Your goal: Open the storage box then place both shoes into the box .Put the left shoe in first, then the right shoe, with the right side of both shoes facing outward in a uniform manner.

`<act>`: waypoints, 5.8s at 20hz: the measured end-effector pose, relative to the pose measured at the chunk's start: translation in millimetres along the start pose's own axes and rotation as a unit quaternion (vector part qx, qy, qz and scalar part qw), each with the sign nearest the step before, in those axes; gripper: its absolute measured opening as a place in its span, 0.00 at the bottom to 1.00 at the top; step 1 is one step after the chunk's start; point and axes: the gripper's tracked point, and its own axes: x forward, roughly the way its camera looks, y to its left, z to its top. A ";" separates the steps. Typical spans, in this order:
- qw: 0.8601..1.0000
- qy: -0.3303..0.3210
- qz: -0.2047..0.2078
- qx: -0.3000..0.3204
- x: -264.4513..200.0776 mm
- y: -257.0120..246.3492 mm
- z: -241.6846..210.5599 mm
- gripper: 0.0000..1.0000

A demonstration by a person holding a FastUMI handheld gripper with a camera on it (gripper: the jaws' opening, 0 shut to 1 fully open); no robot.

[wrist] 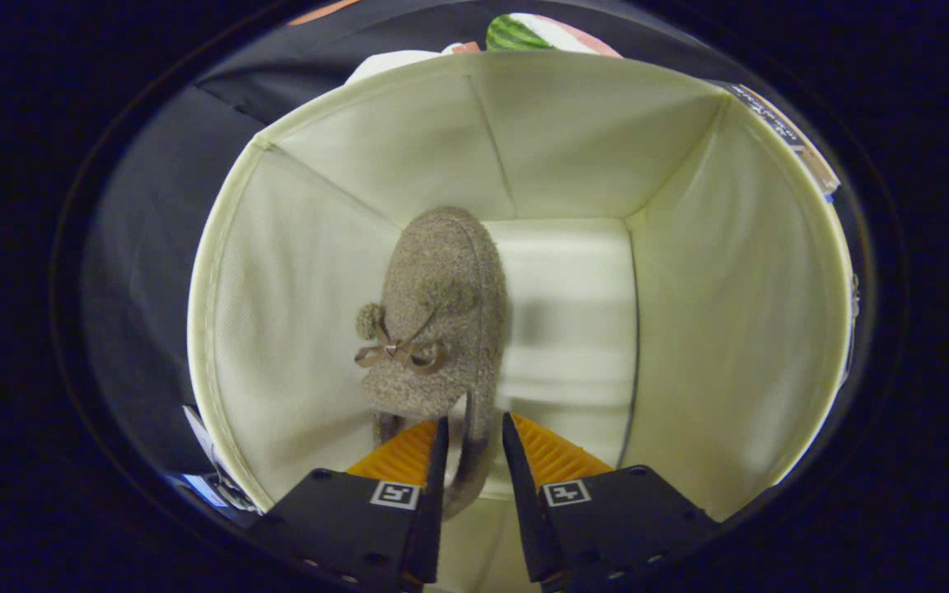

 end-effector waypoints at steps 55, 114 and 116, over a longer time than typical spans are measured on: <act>0.991 -0.065 -0.118 -0.021 -74.9 -547.4 29.3 0.26; 0.984 -0.123 -0.116 0.051 -75.7 -59.3 25.1 0.14; 0.982 -0.135 -0.122 0.042 -80.6 -59.3 26.8 0.13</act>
